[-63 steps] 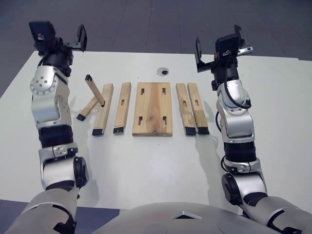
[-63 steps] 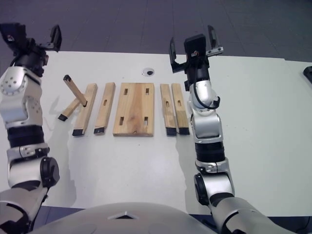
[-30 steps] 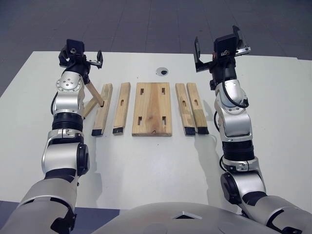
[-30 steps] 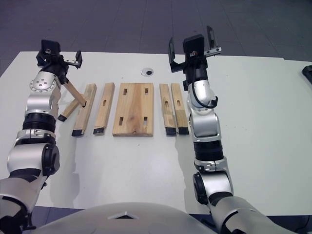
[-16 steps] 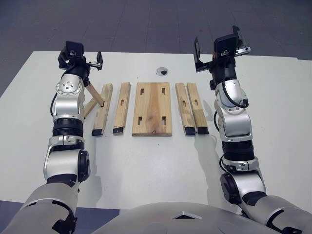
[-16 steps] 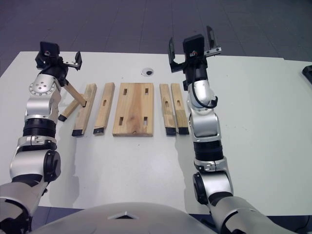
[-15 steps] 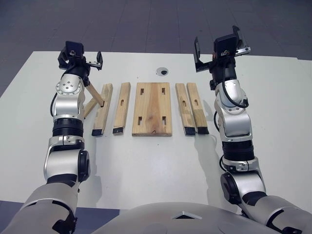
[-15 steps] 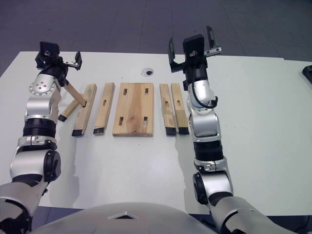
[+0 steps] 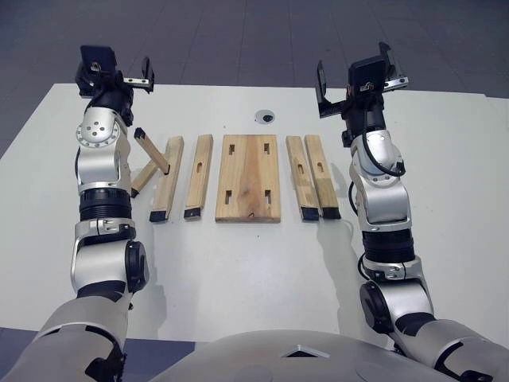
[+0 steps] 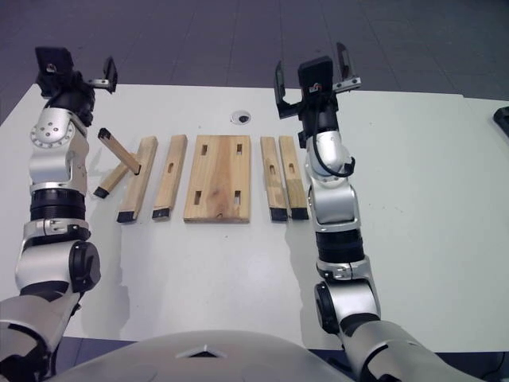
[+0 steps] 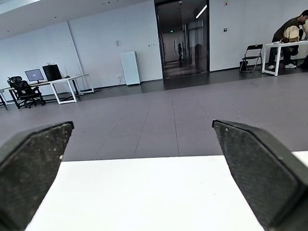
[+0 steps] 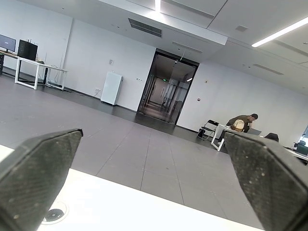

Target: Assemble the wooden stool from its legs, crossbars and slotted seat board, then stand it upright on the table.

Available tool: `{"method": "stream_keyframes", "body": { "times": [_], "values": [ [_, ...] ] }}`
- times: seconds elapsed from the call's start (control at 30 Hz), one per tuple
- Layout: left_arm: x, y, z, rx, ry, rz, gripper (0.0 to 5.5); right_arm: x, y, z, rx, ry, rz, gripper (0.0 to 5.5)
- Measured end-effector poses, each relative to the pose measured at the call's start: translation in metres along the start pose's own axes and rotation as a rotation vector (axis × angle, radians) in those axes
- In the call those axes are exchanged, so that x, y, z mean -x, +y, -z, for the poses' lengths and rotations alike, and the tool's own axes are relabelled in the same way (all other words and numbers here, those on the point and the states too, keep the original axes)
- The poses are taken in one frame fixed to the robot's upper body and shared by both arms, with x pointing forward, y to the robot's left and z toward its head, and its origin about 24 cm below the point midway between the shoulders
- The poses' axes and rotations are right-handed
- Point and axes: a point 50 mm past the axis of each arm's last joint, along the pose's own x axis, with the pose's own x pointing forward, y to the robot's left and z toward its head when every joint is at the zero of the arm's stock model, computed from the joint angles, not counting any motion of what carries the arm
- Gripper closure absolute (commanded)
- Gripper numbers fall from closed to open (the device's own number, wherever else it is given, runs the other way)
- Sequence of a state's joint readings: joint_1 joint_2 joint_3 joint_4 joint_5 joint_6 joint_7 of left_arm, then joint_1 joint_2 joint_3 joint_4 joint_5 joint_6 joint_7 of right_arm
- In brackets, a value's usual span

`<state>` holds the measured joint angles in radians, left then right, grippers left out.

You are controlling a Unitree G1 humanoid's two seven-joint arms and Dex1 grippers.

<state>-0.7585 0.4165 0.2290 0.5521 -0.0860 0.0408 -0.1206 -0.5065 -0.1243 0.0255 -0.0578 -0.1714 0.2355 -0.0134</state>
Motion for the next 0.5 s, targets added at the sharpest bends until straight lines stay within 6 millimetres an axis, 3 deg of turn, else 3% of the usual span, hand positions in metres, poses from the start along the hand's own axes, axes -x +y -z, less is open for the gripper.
{"method": "stream_keyframes", "body": {
  "times": [0.27,0.33,0.43,0.47,0.5],
  "values": [
    [-0.024,0.008,-0.066,0.030,-0.218,-0.016,0.12,0.000,0.002,0.001,-0.001,0.003,-0.007,0.10],
    [-0.025,0.006,-0.074,0.035,-0.249,-0.002,0.12,0.000,0.001,0.001,-0.001,0.003,-0.006,0.10],
    [-0.025,0.001,-0.065,-0.047,-0.228,0.021,0.12,0.001,0.002,0.002,-0.001,0.006,-0.006,0.10],
    [-0.023,-0.001,-0.050,-0.106,-0.186,0.030,0.12,0.001,0.001,0.002,-0.001,0.008,-0.006,0.10],
    [-0.017,-0.003,-0.021,-0.165,-0.093,0.041,0.12,0.001,0.001,0.002,0.000,0.008,-0.004,0.10]
  ]
}}
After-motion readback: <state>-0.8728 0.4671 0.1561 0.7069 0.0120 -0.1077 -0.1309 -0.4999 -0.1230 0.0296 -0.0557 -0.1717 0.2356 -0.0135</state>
